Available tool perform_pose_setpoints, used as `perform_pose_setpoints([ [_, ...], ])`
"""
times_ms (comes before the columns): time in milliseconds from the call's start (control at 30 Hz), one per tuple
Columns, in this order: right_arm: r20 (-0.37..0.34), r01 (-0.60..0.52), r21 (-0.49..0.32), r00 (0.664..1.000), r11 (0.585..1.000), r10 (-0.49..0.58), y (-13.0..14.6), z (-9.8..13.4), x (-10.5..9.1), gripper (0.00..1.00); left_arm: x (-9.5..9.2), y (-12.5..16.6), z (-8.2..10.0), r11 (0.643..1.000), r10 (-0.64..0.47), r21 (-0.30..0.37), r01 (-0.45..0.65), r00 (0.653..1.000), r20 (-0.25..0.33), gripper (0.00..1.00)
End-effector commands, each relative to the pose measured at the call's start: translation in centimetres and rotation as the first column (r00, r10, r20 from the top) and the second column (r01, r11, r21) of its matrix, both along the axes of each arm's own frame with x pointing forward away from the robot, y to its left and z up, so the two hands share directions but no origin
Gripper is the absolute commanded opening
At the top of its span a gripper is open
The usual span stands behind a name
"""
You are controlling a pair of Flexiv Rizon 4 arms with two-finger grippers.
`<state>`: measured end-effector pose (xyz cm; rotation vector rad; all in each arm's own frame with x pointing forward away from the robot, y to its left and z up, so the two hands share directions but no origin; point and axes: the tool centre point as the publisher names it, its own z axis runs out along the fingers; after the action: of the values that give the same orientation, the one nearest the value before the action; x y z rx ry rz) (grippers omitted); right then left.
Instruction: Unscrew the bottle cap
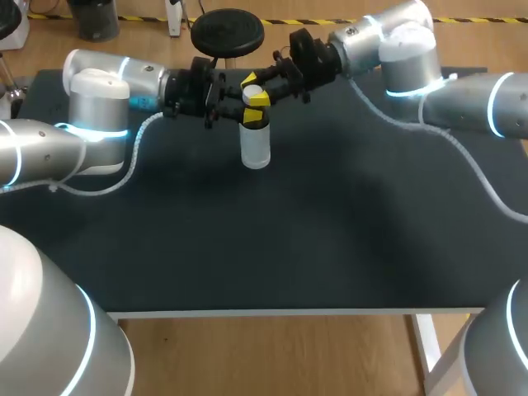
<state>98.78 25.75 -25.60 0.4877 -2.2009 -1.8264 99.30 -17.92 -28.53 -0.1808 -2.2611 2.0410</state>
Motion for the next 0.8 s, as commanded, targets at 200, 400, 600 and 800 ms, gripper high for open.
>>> perform_pose_setpoints([
  [200,-0.034,-0.447,-0.055,0.895,0.893,0.446,0.6,-0.2,1.1,0.00,-0.2,-0.1,0.2,1.000,-0.003,0.001,0.003,1.000,0.000,0.00],
  [400,-0.060,-0.561,-0.046,0.828,0.827,0.558,0.4,-0.1,1.0,0.00,-0.2,-0.1,0.2,1.000,-0.003,0.001,0.003,1.000,0.000,0.00],
  [600,-0.078,-0.677,-0.068,0.736,0.733,0.673,0.3,-0.2,0.5,0.00,-0.2,-0.1,0.2,1.000,-0.003,0.001,0.003,1.000,0.000,0.00],
  [800,-0.074,-0.724,-0.096,0.689,0.683,0.721,0.4,-0.6,-0.1,0.27,-0.2,-0.1,0.2,1.000,-0.003,0.001,0.003,1.000,0.000,0.00],
])
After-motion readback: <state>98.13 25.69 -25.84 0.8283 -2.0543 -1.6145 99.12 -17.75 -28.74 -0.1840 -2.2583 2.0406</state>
